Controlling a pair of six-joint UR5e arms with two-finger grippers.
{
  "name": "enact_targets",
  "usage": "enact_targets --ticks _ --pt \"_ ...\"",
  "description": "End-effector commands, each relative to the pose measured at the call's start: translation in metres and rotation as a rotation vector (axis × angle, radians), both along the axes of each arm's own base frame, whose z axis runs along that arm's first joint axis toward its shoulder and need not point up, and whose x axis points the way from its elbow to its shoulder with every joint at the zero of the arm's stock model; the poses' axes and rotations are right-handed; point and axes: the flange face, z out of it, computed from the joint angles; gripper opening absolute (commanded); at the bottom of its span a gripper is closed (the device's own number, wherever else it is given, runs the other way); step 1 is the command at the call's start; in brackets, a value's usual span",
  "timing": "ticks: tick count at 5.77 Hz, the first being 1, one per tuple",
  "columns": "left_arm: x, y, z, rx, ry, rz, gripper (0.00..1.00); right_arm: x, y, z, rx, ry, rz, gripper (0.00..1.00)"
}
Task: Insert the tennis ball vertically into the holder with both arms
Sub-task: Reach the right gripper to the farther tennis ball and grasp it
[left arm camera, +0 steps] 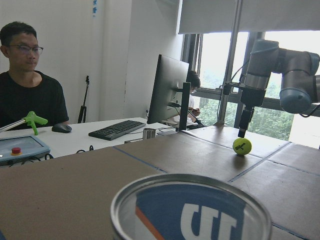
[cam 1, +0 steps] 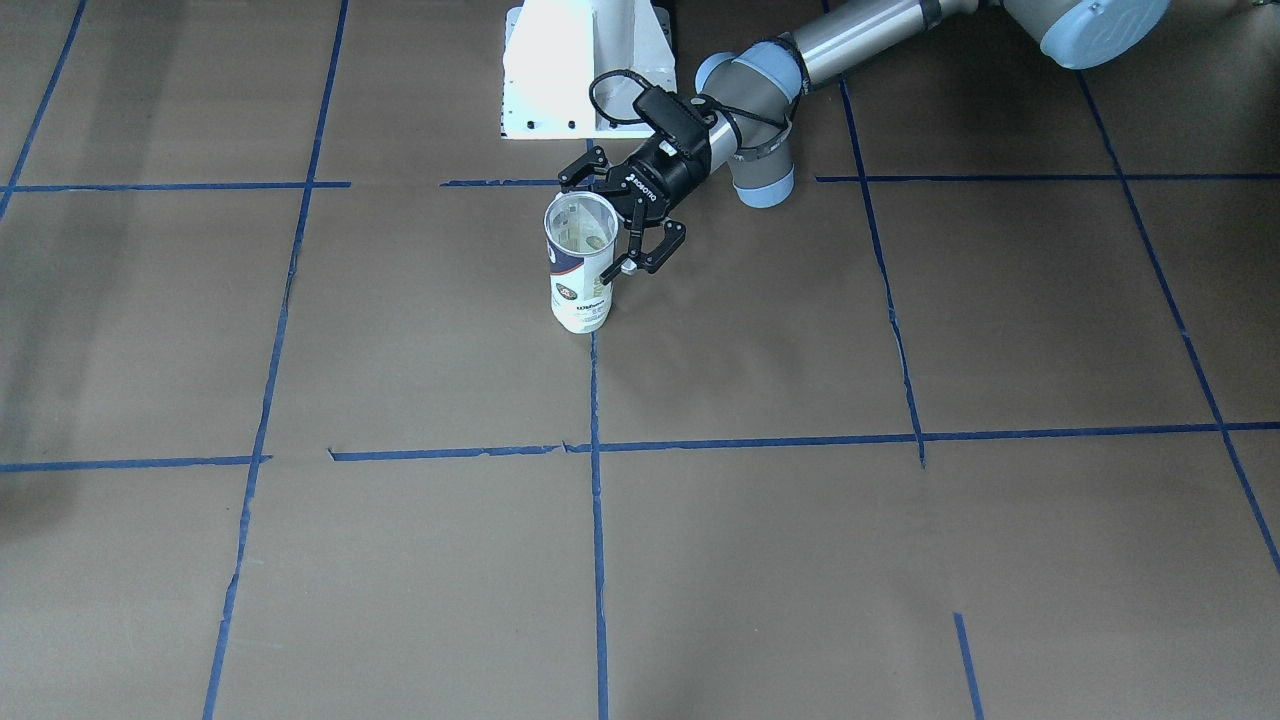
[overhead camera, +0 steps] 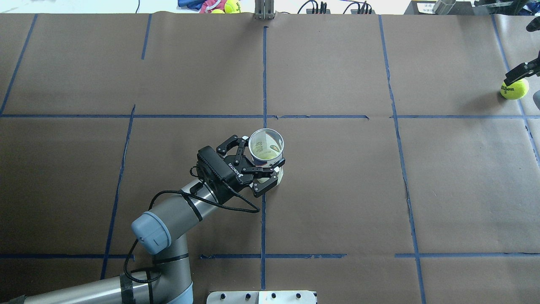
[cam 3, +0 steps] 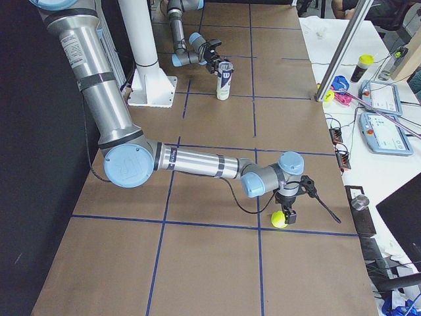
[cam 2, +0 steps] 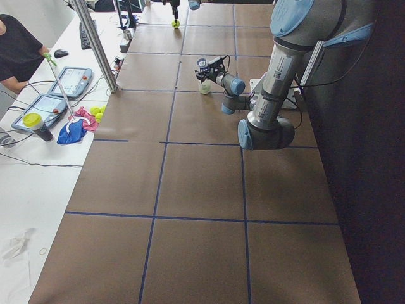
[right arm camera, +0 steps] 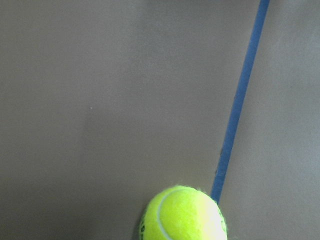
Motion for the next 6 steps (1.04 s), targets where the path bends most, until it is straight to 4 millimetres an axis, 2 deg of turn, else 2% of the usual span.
enact_targets --ticks 1,3,5,6 --pt "0.0 0.0 -0.001 0.0 0.002 0.0 0.95 -0.017 0.002 0.008 0.009 0.05 -0.016 0.97" --pt "0.0 0.0 -0.001 0.001 0.001 0.0 0.95 -0.034 0.005 0.018 0.017 0.119 -0.03 0.97" --pt "0.0 0.0 -0.001 0.0 0.003 0.0 0.95 -0.037 0.005 0.021 0.034 0.156 -0.044 0.96" --pt "0.0 0.0 -0.001 0.0 0.003 0.0 0.95 -0.039 0.005 0.022 0.061 0.16 -0.043 0.78"
